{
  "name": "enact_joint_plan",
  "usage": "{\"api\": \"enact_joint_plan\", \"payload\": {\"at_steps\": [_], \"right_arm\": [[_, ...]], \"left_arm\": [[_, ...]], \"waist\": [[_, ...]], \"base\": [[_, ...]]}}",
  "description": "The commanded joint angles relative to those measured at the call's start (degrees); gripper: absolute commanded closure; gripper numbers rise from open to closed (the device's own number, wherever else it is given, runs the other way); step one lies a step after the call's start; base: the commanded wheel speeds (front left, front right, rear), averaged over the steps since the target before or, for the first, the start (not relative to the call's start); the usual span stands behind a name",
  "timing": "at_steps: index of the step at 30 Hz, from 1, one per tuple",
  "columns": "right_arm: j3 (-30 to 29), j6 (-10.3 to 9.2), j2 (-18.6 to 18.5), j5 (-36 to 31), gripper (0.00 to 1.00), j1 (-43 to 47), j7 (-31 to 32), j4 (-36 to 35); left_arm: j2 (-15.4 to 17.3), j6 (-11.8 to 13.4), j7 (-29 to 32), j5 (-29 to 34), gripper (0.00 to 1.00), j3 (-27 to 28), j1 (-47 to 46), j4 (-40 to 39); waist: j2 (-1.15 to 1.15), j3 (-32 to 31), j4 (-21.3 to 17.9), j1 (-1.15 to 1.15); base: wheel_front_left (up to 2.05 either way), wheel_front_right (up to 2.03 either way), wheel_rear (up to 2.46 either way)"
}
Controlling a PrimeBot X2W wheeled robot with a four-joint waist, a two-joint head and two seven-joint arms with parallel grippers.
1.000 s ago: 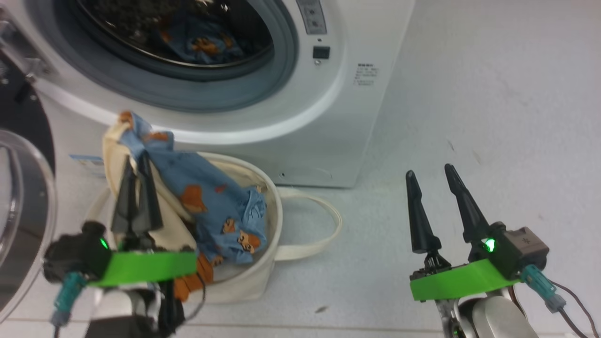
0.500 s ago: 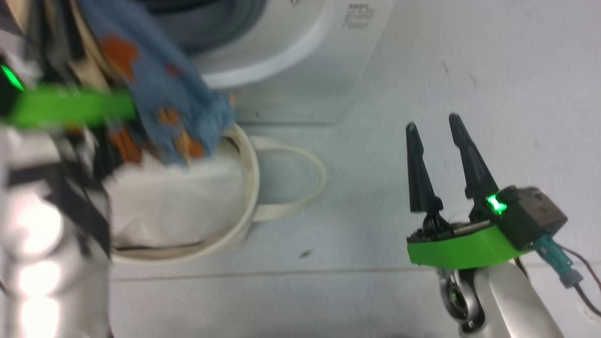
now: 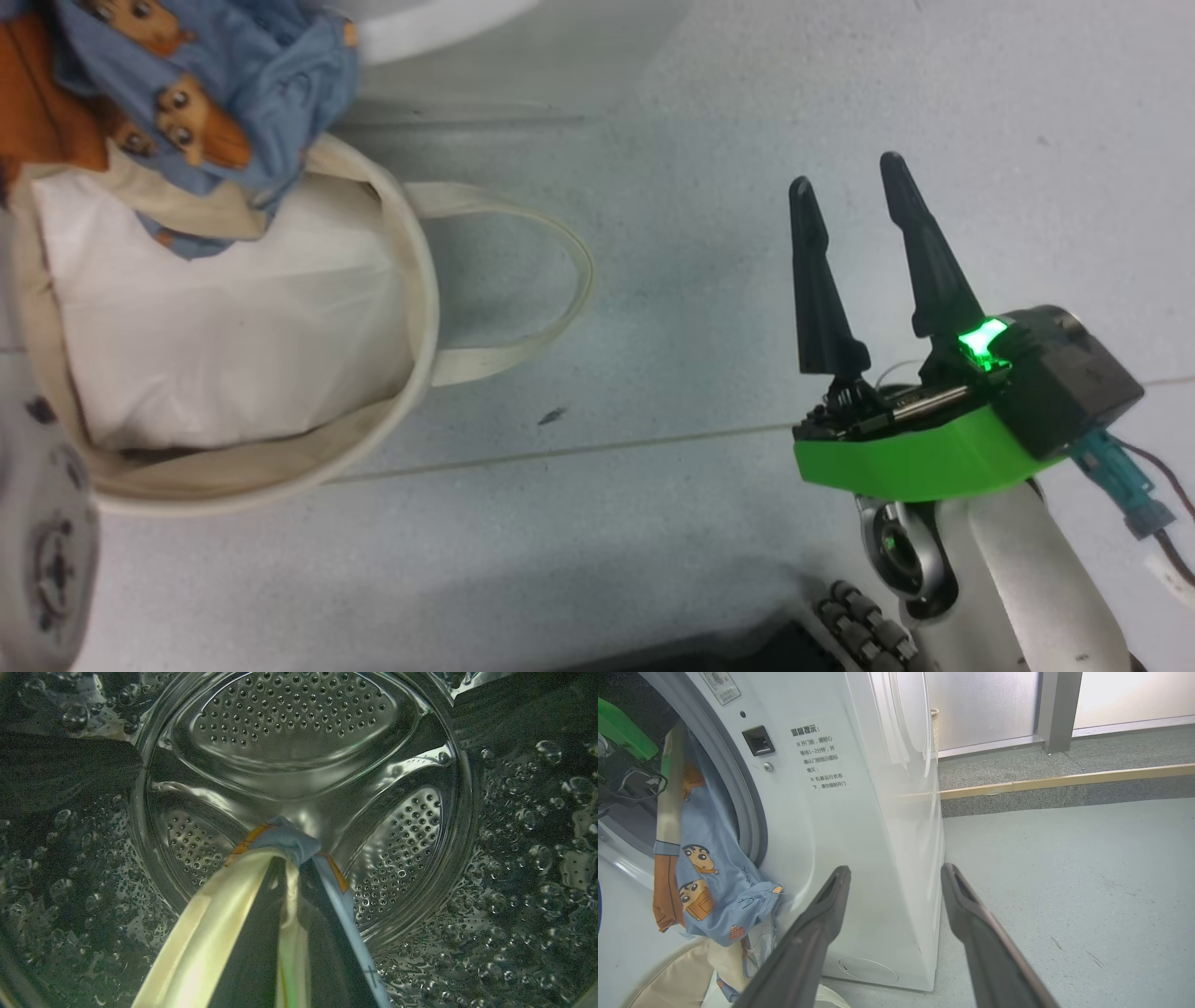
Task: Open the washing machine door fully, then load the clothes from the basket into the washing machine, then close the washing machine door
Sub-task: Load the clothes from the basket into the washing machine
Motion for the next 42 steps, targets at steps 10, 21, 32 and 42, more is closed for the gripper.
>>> {"api": "enact_joint_plan", "payload": {"at_steps": [10,21,32,42], "right_arm": [[1.43,0.03,0.66,0.38,0.0,0.0,-0.7,-1.83],[1.8,0.03,0.66,-0.78,0.0,-0.67,-0.7,-0.49],[-0.24,0.03,0.67,-3.28,0.0,0.83,-0.7,2.18],[-3.24,0.03,0.67,-2.18,0.0,8.74,-0.7,5.24]], "left_arm": [[2.89,2.08,-0.25,2.69,0.0,-1.41,-5.17,12.43],[0.66,1.98,-0.25,2.22,0.0,-2.6,1.18,6.46],[-5.45,0.58,-0.25,0.4,0.0,-2.92,28.68,-4.29],[-8.83,0.95,-0.25,-5.05,0.0,-6.14,54.51,-13.5]], "waist": [[0.0,3.24,-0.94,-0.01],[0.0,-1.93,2.4,-0.01],[0.0,-16.48,6.18,-0.01],[0.0,-30.01,10.2,-0.01]], "base": [[0.0,0.0,0.0],[0.0,0.0,0.0],[0.0,0.0,0.0],[0.0,0.0,0.0]]}}
